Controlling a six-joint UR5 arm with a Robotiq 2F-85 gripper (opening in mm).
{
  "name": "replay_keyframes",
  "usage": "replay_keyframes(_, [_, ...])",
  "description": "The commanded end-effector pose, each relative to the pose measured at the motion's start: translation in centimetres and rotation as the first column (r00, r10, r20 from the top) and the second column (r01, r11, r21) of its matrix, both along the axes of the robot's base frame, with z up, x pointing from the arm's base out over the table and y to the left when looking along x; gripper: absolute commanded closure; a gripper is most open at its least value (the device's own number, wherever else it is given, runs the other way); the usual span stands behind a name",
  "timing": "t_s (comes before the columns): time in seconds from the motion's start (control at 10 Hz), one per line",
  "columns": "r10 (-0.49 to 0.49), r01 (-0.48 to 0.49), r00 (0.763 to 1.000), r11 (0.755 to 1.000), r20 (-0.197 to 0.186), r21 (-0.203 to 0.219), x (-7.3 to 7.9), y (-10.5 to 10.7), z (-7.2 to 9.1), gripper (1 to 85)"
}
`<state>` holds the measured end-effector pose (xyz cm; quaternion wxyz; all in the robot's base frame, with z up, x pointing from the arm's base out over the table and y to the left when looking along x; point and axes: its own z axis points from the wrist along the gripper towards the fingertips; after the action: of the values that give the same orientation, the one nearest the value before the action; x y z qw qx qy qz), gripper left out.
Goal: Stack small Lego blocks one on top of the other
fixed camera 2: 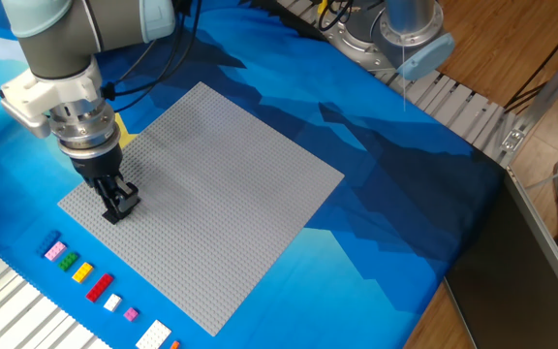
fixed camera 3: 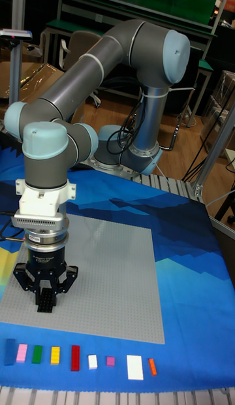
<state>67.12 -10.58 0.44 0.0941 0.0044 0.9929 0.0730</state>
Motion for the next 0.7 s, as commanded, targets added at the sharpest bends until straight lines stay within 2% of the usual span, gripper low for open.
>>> replay_keyframes(0.0, [-0.003,0.003,1.0,1.0,0.01,0.009,0.3,0.0,0.0,56.7])
replay_keyframes(0.2, [-0.005,0.005,1.0,1.0,0.016,-0.011,0.5,-0.6,0.0,56.7])
replay_keyframes(0.3, [-0.023,0.023,1.0,1.0,0.014,-0.008,0.5,-0.6,0.0,56.7])
replay_keyframes(0.6, [-0.056,0.056,0.998,0.998,0.0,-0.036,0.4,-1.2,0.0,56.7])
